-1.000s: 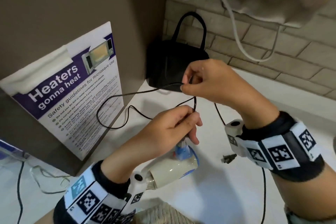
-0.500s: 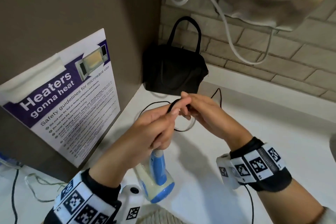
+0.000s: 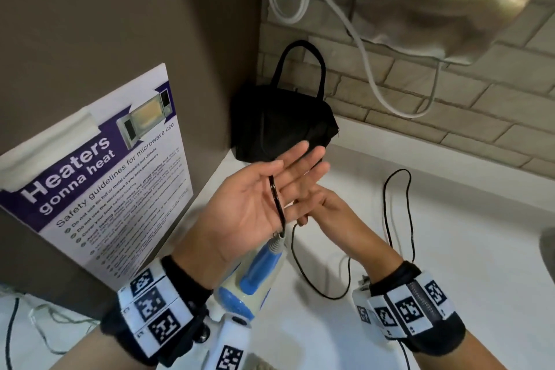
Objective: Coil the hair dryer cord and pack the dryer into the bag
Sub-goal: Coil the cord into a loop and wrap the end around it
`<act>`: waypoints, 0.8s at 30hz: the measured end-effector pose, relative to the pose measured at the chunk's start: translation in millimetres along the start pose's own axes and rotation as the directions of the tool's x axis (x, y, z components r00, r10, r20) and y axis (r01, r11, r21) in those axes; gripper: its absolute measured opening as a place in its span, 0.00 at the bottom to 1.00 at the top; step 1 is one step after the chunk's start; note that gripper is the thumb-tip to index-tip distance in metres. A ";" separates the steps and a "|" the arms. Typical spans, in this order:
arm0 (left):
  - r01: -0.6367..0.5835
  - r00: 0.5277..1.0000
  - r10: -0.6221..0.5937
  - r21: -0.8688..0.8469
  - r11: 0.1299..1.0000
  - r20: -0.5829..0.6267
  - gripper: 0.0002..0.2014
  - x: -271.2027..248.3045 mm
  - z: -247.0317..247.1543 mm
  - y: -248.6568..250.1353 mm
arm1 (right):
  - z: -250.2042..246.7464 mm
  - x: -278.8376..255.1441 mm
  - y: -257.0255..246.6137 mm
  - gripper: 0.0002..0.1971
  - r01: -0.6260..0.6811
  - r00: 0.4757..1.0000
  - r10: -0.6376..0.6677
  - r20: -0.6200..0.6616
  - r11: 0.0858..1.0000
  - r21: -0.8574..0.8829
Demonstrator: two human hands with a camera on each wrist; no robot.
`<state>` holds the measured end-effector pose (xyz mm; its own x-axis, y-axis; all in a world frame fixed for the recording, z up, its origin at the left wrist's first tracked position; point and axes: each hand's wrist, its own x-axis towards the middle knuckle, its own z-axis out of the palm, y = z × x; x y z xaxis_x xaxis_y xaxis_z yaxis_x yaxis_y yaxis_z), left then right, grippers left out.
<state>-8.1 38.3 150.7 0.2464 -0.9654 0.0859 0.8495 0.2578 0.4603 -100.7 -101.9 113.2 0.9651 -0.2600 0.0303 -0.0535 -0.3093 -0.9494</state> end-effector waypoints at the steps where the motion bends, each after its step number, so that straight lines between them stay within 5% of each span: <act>1: 0.002 1.000 -0.002 0.015 1.000 0.005 0.20 4.4 -0.8 1.4 | 2.5 -0.6 1.5 0.15 -0.006 1.000 0.006 0.004 1.000 -0.019; 6: -0.093 0.992 0.083 0.100 0.991 0.092 0.28 21.9 -0.1 14.5 | 7.5 -6.3 3.5 0.11 -0.035 0.999 0.035 0.014 0.999 -0.022; 9: -0.092 0.983 0.086 0.034 0.995 0.162 0.24 28.4 0.1 18.2 | 10.3 -9.5 2.8 0.12 -0.032 0.999 0.034 0.028 0.998 -0.062; 14: -0.054 0.998 0.044 0.221 0.974 0.051 0.22 40.4 3.2 24.9 | 7.5 -11.0 6.2 0.11 -0.025 0.999 0.021 -0.028 0.989 -0.145; 20: -0.140 0.983 0.185 0.621 0.771 -0.008 0.24 55.5 7.4 34.3 | 8.8 -12.6 -5.5 0.16 0.035 0.999 -0.030 0.024 0.967 -0.253; 24: -0.157 0.972 0.232 0.664 0.731 -0.026 0.22 66.1 6.6 39.5 | 13.2 -14.9 -14.2 0.20 0.097 0.994 -0.070 0.083 0.914 -0.395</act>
<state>38.6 -15.6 180.4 0.4490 -0.8778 0.1673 0.2726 0.3128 0.9099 -111.0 -81.5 122.2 0.9844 -0.1613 0.0705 -0.0566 -0.6691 -0.7410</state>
